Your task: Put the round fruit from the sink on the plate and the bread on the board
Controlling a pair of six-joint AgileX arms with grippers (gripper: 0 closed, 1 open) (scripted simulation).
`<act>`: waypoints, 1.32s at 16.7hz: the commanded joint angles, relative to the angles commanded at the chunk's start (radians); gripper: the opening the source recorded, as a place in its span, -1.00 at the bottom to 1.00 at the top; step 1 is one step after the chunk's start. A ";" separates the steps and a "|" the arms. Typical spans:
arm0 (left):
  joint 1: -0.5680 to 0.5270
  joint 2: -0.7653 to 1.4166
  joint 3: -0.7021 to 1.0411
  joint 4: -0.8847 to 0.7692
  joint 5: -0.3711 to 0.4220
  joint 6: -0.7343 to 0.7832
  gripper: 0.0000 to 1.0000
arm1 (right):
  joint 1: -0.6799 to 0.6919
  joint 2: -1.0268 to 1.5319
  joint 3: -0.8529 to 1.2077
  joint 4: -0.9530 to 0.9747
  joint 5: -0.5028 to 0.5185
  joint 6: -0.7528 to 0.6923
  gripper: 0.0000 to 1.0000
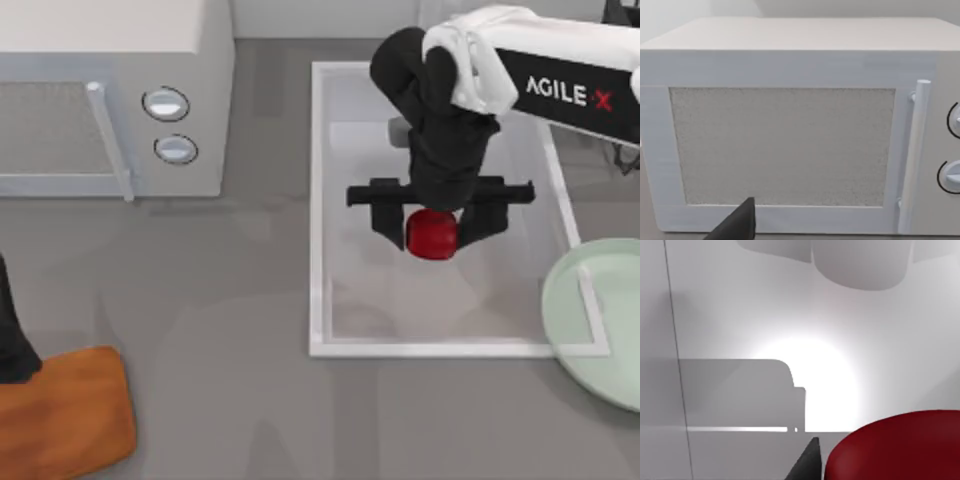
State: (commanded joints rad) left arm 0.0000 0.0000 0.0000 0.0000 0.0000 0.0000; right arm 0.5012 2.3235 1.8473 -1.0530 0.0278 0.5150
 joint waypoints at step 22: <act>0.000 0.000 0.000 0.000 0.000 0.000 1.00 | -0.329 -0.490 -0.368 -0.120 -0.020 -0.329 -1.00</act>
State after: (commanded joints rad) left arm 0.0000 0.0000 0.0000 0.0000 0.0000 0.0000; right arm 0.1723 1.8338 1.4798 -1.1731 0.0078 0.1857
